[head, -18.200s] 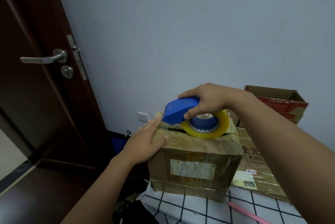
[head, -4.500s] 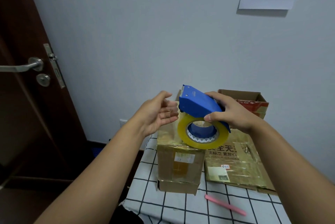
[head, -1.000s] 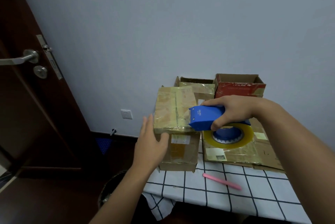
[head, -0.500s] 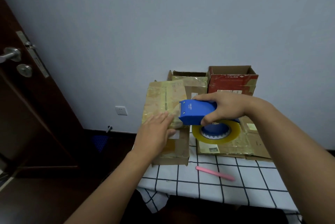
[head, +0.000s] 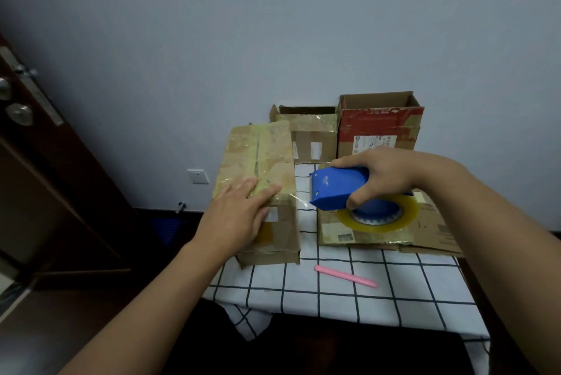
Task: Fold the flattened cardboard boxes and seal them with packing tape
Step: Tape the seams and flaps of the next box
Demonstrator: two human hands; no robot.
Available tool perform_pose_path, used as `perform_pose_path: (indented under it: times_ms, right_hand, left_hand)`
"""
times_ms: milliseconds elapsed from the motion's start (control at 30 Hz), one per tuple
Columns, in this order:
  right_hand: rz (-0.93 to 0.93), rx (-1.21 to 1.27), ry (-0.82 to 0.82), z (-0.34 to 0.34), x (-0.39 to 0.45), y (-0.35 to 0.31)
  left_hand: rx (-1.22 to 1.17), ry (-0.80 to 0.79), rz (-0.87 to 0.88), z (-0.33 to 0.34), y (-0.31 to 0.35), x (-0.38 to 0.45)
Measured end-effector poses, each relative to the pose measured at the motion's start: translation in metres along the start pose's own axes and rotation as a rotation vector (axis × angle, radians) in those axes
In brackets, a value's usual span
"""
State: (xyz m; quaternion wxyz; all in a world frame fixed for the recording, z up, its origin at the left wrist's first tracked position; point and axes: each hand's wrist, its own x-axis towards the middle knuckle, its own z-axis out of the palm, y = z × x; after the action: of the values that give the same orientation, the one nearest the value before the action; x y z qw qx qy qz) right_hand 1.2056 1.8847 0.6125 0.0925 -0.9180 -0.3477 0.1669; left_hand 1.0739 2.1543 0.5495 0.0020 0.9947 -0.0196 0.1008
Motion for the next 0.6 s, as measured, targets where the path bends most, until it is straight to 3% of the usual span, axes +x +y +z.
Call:
perform_pose_path:
  times_ms: [400,533,600]
  right_hand:
    - [0.069,-0.187,-0.153,-0.013,0.022,-0.045]
    - [0.22,-0.367,-0.45,0.029,0.033,-0.048]
    - [0.26,-0.25,-0.343,0.046,0.03,-0.033]
  left_hand:
    - [0.011,-0.018,-0.016,0.003,0.003,0.006]
    - [-0.008,-0.018,0.007,0.006,0.0,0.005]
    - [-0.026,-0.006,0.011,0.007,0.0,0.002]
